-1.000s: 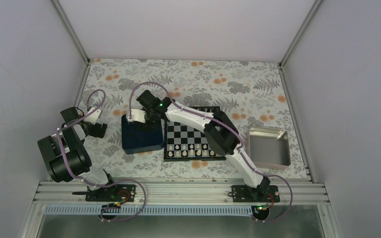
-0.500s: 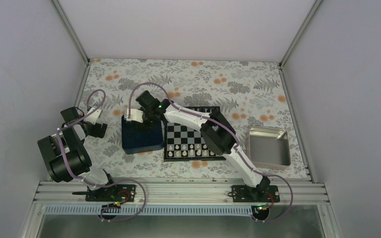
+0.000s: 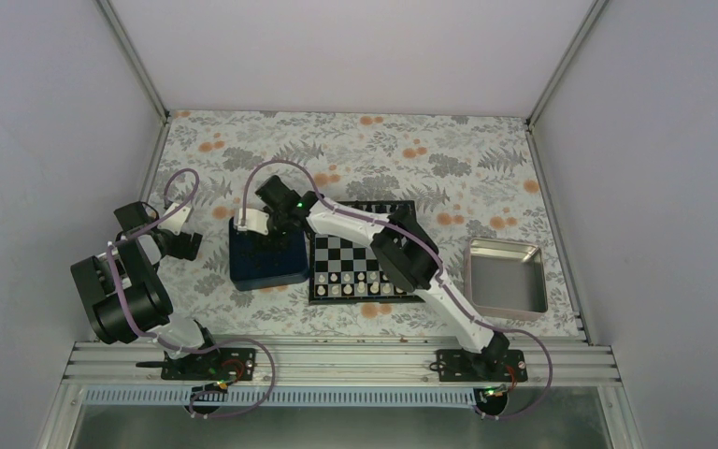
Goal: Set up the chess pieces on the board
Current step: Pick up the chess piece from the storage box.
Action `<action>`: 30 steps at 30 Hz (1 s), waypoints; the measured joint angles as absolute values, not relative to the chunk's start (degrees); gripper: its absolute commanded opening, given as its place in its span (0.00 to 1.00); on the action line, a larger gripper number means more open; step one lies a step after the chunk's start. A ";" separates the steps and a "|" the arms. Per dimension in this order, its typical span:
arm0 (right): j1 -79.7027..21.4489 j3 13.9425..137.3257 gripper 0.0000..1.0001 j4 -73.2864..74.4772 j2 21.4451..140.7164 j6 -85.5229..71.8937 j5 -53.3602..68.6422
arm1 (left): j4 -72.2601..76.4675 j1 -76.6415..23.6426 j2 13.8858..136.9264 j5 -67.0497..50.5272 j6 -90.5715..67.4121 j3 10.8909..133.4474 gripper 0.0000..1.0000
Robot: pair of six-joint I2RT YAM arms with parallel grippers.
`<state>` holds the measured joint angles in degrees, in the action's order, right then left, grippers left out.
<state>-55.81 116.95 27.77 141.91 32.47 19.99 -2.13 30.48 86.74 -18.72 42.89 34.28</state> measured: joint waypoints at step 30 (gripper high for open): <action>-55.55 114.15 0.04 25.12 141.08 31.20 20.88 | -2.13 30.48 86.74 -18.74 43.07 34.28 1.00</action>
<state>-55.55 114.15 25.12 141.08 31.20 20.88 -2.13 30.48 86.74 -18.74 43.07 34.28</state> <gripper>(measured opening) 0.069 0.999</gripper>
